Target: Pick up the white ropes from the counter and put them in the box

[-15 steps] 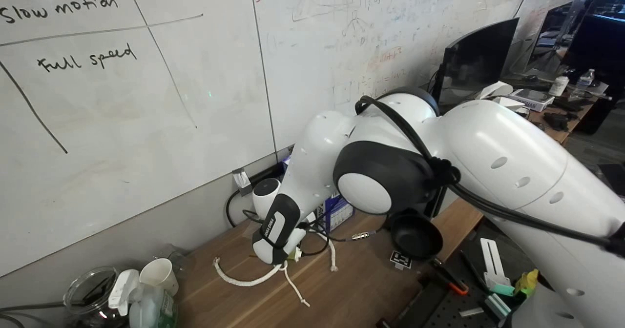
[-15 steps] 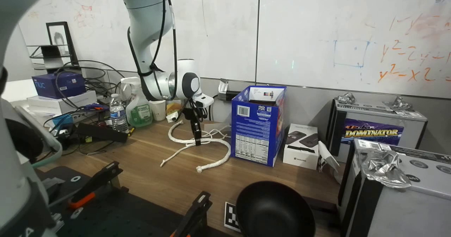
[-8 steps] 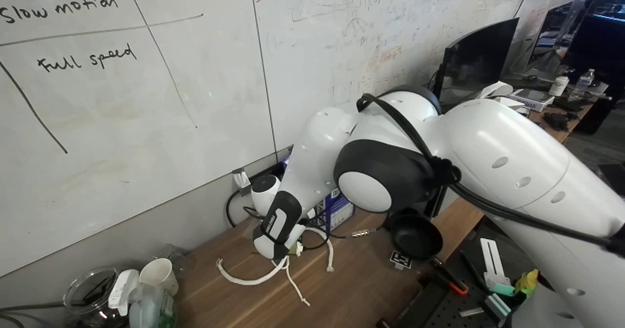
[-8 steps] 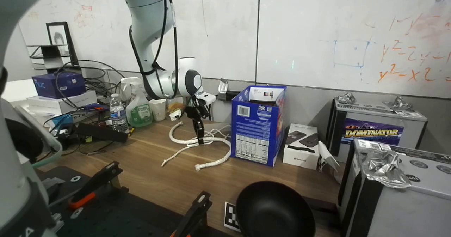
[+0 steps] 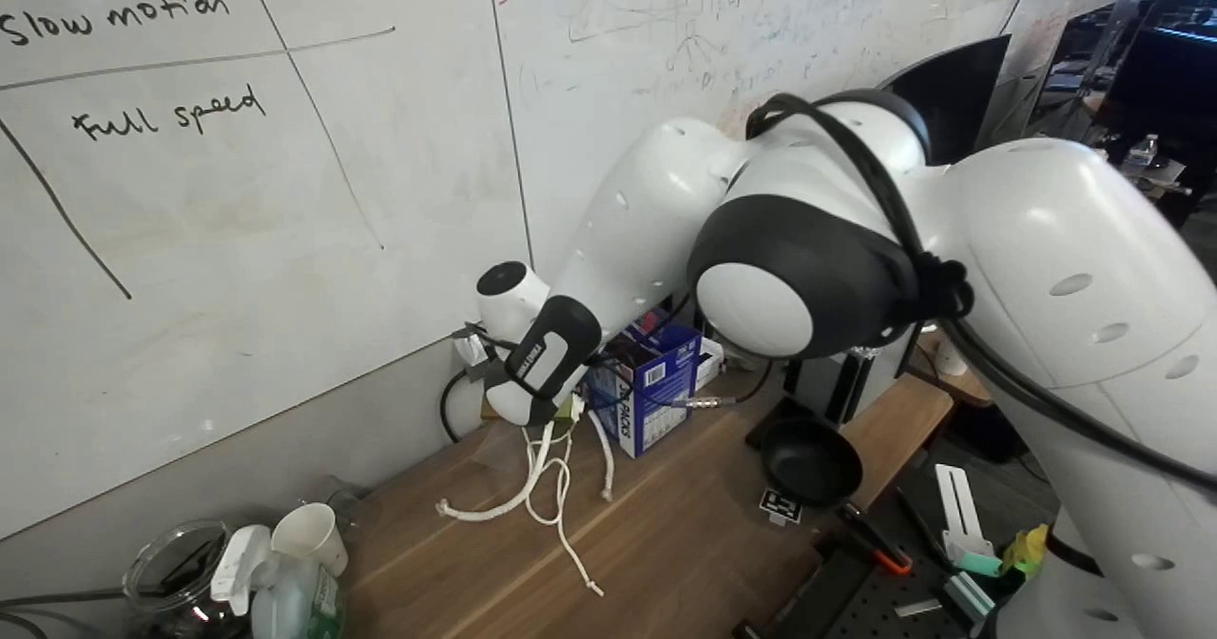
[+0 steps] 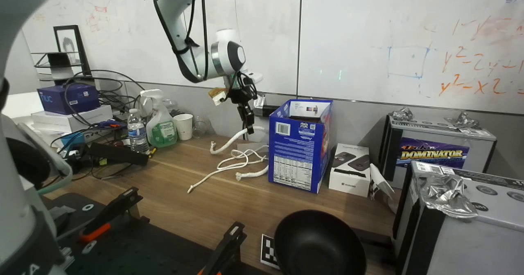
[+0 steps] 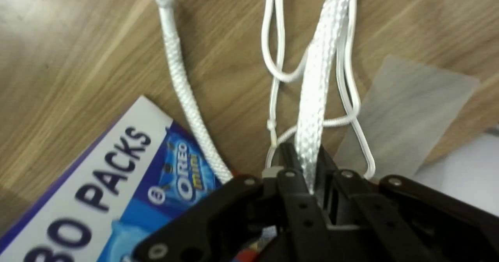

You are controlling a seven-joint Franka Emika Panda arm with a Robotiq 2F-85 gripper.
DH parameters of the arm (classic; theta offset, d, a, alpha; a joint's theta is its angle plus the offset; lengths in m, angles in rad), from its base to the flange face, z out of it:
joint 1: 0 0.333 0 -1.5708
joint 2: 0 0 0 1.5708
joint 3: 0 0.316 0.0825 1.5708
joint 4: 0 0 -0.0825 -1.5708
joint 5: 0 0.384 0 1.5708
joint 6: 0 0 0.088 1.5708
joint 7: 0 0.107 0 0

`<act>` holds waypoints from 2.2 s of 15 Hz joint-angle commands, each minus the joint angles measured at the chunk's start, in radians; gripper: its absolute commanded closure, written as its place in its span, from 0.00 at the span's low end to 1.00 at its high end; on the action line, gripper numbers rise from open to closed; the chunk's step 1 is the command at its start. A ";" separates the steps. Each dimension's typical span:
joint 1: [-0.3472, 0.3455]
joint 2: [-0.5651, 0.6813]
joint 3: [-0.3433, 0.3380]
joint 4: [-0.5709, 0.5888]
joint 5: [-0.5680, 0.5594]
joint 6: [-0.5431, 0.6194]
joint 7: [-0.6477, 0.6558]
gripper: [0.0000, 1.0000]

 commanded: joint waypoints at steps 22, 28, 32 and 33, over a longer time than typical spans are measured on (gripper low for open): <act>-0.228 -0.455 0.127 0.127 -0.476 -0.460 0.212 0.86; -0.277 -0.445 0.159 0.159 -0.473 -0.427 0.081 0.87; -0.297 -0.456 0.159 0.156 -0.470 -0.419 -0.003 0.87; -0.301 -0.458 0.159 0.148 -0.469 -0.409 -0.012 0.87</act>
